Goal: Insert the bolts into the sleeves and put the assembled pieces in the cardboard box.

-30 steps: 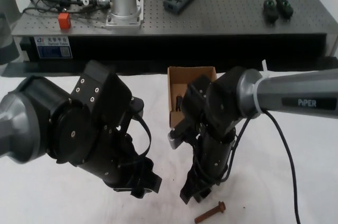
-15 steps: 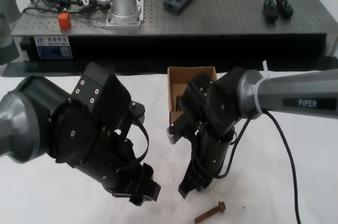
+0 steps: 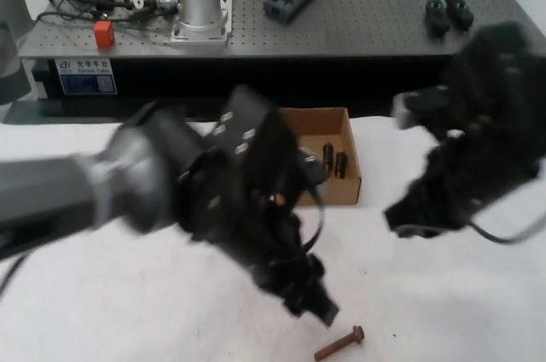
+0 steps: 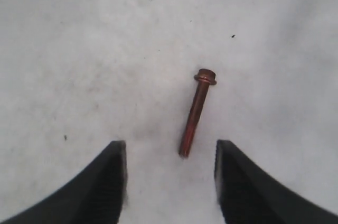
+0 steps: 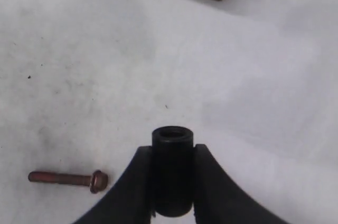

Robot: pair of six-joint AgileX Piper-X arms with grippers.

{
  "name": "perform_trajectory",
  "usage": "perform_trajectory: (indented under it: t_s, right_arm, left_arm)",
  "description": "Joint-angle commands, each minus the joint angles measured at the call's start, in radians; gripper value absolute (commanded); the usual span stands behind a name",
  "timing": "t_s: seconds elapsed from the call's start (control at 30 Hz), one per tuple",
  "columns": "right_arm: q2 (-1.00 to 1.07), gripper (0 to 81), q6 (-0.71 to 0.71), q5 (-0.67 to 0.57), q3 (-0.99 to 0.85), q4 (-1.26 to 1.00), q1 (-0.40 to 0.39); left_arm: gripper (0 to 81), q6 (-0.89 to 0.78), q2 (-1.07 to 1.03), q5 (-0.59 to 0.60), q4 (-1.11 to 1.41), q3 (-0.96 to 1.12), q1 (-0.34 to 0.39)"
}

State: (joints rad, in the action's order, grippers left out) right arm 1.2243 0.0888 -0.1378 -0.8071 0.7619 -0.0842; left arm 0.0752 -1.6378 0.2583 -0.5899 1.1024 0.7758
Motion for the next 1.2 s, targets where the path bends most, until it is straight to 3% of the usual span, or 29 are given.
perform_trajectory:
  t_s: [0.0, 0.27, 0.67, 0.8, 0.97, 1.17]
  right_arm:
    - [0.001, 0.7, -0.007, -0.021, -0.006, -0.005, 0.000]
    - [-0.180, 0.7, -0.033, -0.025, 0.088, 0.026, 0.047]
    - [-0.184, 0.7, -0.044, -0.032, 0.090, 0.032, 0.047]
    - [-0.184, 0.7, -0.044, -0.032, 0.090, 0.032, 0.047]
    - [-0.184, 0.7, -0.044, -0.032, 0.090, 0.032, 0.047]
    - [-0.198, 0.7, -0.044, -0.032, 0.098, 0.007, 0.047]
  left_arm:
    - [37.0, 0.082, -0.110, -0.006, -0.096, 0.129, 0.023]
    - [37.0, 0.251, -0.342, -0.096, -0.298, 0.379, 0.096]
    - [36.1, 0.292, -0.450, -0.117, -0.273, 0.401, 0.128]
    - [26.1, 0.292, -0.460, -0.117, -0.254, 0.401, 0.136]
    - [2.0, 0.294, -0.461, -0.114, -0.247, 0.401, 0.148]
    - [0.7, 0.174, -0.415, -0.161, -0.247, 0.401, 0.138]
